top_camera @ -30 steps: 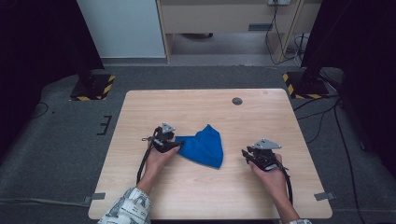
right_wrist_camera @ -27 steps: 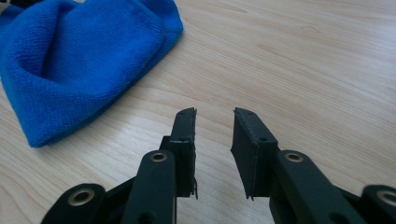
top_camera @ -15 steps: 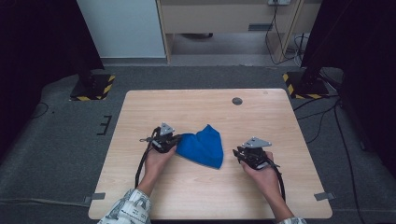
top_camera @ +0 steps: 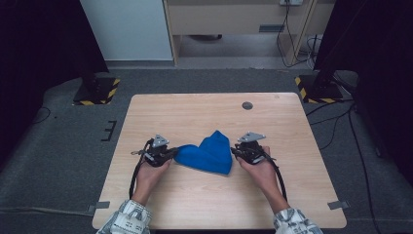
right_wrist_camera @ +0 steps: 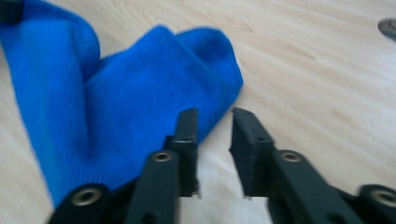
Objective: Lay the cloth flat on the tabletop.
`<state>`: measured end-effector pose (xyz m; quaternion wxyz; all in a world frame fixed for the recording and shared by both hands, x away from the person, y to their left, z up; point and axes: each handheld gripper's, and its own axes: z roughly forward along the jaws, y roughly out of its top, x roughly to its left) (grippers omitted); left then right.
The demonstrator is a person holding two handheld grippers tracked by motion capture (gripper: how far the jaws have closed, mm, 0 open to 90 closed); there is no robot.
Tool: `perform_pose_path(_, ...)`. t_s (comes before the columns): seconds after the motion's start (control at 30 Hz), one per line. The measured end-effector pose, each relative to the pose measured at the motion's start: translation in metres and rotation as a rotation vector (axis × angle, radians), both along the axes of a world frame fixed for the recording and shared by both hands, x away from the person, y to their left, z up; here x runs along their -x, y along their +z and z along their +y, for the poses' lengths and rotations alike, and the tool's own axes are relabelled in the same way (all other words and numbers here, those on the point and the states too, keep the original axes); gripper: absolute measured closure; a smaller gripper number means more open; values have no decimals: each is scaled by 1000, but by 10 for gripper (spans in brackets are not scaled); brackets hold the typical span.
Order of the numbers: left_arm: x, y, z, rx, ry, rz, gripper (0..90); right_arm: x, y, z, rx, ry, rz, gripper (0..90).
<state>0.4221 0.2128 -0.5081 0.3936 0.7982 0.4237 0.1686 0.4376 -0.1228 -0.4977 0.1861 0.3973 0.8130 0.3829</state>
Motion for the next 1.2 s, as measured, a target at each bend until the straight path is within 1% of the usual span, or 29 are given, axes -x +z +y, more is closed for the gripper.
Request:
perform_pose_path(0.1,-2,-1,-3,-20,-7,-3,864,-12,3,9,-11,9,2,605)
perform_pose_path(0.13,-2,-1,-3,-19,-8,-2,864,-17,4,12,-13,14,10,580)
perform_pose_path(0.2,-3,-2,-3,-20,-7,-4,864,-24,5,17,-13,17,7,555)
perform_pose_path(0.3,-4,-1,-2,-7,-4,-9,864,-34,6,24,-14,35,14,524)
perform_pose_path(0.33,-4,-1,-2,-4,-3,-11,865,-37,6,26,-18,38,25,528)
perform_pose_path(0.43,-6,0,-3,-3,-2,-14,864,-46,3,31,-14,56,34,553)
perform_pose_path(0.57,-8,-1,-4,-5,-3,-13,865,-53,0,41,-19,78,51,552)
perform_pose_path(0.63,-8,-2,-5,-1,-2,-12,865,-56,-2,46,-8,90,61,539)
perform_pose_path(0.67,-8,-1,-5,1,-2,-14,865,-57,-3,48,-11,100,66,543)
perform_pose_path(0.7,-9,-1,-5,2,-3,-15,865,-58,-4,50,-16,111,74,550)
perform_pose_path(0.73,-9,-1,-5,2,-5,-15,865,-59,-5,52,-8,115,77,572)
perform_pose_path(0.8,-9,-2,-5,5,-4,-15,865,-60,-5,54,-10,134,90,663)
perform_pose_path(0.87,-9,-2,-5,7,-2,-15,865,-59,-5,55,-4,152,99,783)
perform_pose_path(0.93,-9,-1,-5,13,1,-15,866,-59,-4,54,4,166,101,872)
perform_pose_path(0.97,-9,-1,-6,19,4,-16,866,-58,-3,52,-3,175,97,890)
perform_pose_path(1.1,-8,0,-7,26,8,-23,867,-51,6,43,-22,180,74,897)
perform_pose_path(1.13,-8,0,-7,25,9,-23,867,-48,8,40,-22,178,69,897)
perform_pose_path(1.2,-8,0,-9,24,9,-23,866,-41,11,31,-39,162,65,897)
